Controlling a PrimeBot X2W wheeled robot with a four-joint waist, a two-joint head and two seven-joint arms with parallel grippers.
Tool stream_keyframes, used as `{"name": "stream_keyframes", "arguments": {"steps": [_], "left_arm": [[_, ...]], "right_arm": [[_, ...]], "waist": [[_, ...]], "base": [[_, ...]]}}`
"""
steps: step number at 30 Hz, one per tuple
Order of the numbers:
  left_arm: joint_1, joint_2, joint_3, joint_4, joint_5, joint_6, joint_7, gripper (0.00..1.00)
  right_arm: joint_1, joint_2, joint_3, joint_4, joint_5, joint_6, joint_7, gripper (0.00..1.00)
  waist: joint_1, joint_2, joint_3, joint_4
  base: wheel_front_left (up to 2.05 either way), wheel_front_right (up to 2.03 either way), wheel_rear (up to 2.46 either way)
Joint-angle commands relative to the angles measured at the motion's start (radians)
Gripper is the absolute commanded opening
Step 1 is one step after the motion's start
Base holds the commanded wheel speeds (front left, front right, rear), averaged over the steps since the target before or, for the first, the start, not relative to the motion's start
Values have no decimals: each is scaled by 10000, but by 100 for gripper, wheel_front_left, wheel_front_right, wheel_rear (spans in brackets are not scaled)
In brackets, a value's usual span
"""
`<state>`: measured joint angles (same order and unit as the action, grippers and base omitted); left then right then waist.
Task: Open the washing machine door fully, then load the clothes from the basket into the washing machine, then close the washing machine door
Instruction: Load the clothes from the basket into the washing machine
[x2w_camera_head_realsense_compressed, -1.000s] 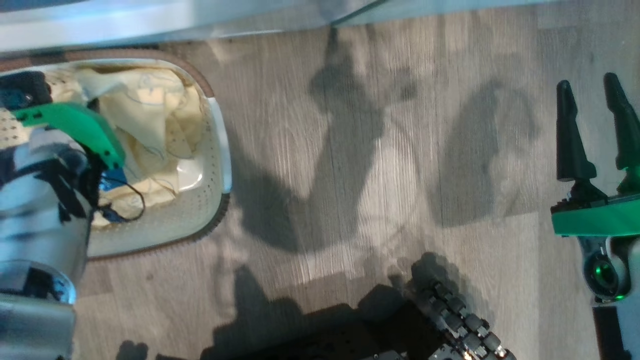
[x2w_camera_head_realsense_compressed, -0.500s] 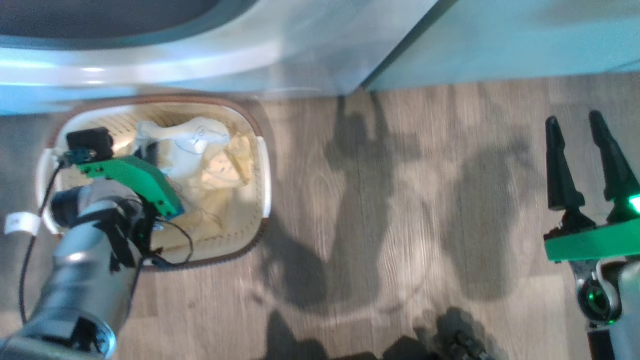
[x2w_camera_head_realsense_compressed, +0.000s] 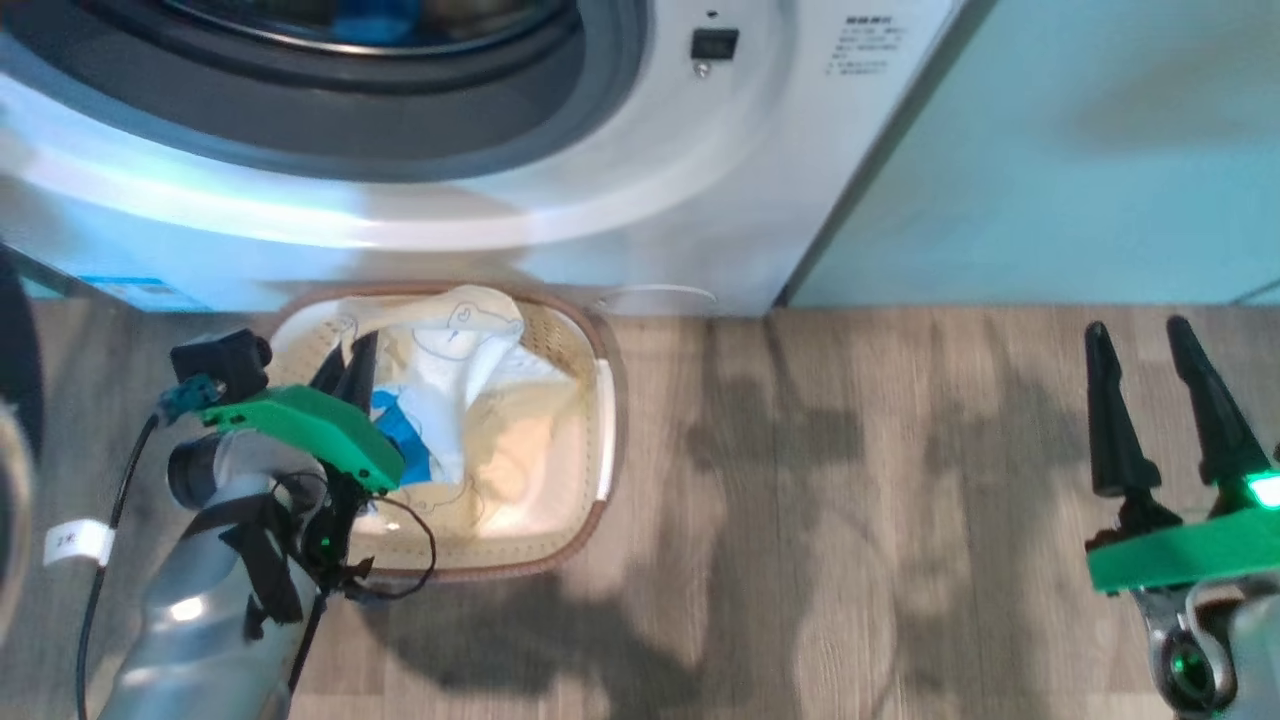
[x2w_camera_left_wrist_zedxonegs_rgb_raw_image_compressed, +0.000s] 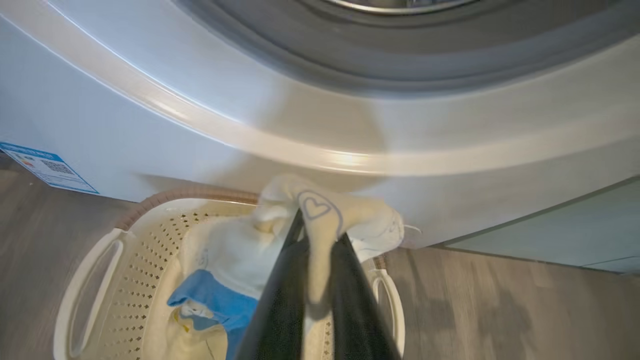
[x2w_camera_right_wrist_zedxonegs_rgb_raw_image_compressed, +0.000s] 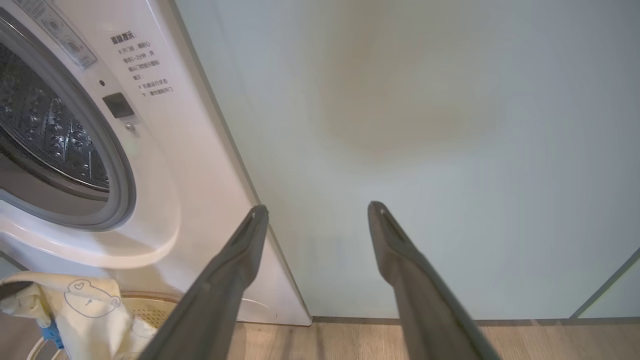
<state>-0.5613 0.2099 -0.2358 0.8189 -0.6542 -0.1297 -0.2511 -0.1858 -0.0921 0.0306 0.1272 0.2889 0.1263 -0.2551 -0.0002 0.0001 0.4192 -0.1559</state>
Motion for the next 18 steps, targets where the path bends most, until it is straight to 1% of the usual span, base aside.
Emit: {"name": "stream_keyframes", "arguments": {"steps": [1, 7, 13, 18], "left_arm": [[67, 349, 433, -602, -119, -8, -105, 0], [463, 439, 681, -1901, -223, -9, -106, 0], [682, 519, 953, -2630, -140, -9, -106, 0], [844, 584, 1117, -2908, -97, -9, -106, 0]], "right_arm": [[182, -221, 55, -251, 2, 44, -67, 100], [448, -284, 195, -202, -20, 44, -67, 100], [648, -247, 188, -177, 11, 44, -67, 100], [773, -187, 223, -132, 12, 44, -67, 100]], "waist": [[2, -1, -494, 344], [2, -1, -1039, 557], [2, -1, -1489, 549], [2, -1, -1719, 483]], "base": [[0, 0, 0], [0, 0, 0], [0, 0, 0], [0, 0, 0]]}}
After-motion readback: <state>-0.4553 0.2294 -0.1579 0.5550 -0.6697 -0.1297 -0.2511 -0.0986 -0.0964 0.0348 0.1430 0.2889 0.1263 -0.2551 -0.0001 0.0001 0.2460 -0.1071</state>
